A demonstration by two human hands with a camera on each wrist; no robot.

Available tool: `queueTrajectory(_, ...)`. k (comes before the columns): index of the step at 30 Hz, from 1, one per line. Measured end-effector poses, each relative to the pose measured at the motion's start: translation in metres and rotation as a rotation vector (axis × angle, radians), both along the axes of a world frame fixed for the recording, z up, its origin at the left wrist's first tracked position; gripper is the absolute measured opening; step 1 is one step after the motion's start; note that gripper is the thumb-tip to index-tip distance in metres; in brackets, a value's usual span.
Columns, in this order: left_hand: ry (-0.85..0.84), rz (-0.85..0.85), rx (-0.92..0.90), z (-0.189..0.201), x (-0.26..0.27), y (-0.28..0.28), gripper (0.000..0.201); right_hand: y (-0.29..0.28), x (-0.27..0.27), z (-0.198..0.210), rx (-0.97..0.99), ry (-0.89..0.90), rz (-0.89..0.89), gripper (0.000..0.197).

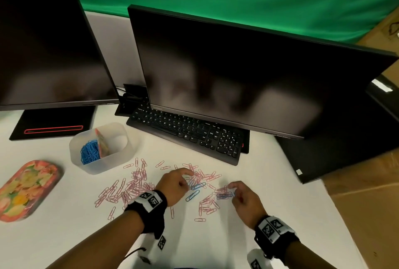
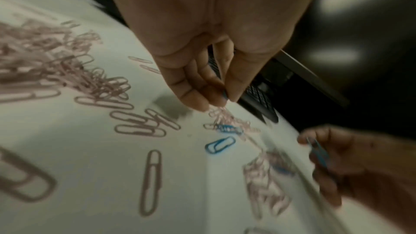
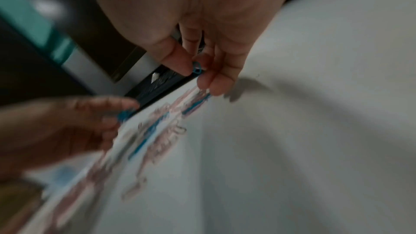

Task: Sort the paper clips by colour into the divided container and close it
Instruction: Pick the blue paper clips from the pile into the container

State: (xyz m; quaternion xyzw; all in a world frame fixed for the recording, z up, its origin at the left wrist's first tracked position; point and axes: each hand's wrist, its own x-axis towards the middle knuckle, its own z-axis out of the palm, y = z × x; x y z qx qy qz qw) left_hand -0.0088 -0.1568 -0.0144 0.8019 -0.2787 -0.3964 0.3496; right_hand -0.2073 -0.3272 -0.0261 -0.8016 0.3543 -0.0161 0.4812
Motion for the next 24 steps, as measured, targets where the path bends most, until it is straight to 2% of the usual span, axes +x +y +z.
queueTrajectory(2, 0.180, 0.091, -0.022, 0.001, 0.006, -0.001, 0.030, -0.007, 0.004, 0.003, 0.240, -0.026, -0.165, 0.026)
queueTrajectory(4, 0.347, 0.215, -0.070, 0.003, 0.009, -0.004, 0.024, -0.013, 0.012, 0.010, 0.526, -0.122, -0.326, 0.007)
queueTrajectory(5, 0.408, 0.271, -0.100, 0.006, 0.010, -0.006, 0.022, -0.014, 0.015, 0.013, 0.631, -0.154, -0.387, 0.007)
queueTrajectory(8, 0.535, 0.370, -0.143, 0.010, 0.010, -0.013, 0.018, -0.014, 0.021, 0.020, 0.764, -0.198, -0.446, 0.010)
queueTrajectory(10, 0.607, 0.422, -0.152, 0.011, 0.008, -0.015, 0.018, -0.013, 0.025, 0.017, 0.684, -0.151, -0.413, 0.013)
queueTrajectory(13, 0.689, 0.516, -0.137, 0.010, 0.004, -0.018, 0.022, -0.010, 0.029, 0.014, 0.269, 0.011, -0.156, 0.018)
queueTrajectory(16, 0.652, 0.507, -0.092, 0.010, 0.001, -0.020, 0.026, -0.004, 0.037, 0.018, -0.032, 0.102, 0.120, 0.010)
queueTrajectory(19, 0.589, 0.486, -0.069, 0.011, 0.000, -0.021, 0.031, 0.003, 0.053, 0.022, -0.261, 0.187, 0.356, 0.020)
queueTrajectory(21, 0.491, 0.440, -0.021, 0.010, -0.002, -0.022, 0.029, 0.009, 0.066, 0.021, -0.345, 0.193, 0.448, 0.025)
queueTrajectory(24, 0.054, 0.146, 0.114, 0.006, -0.010, -0.020, 0.013, 0.018, 0.084, 0.019, -0.429, 0.234, 0.538, 0.026)
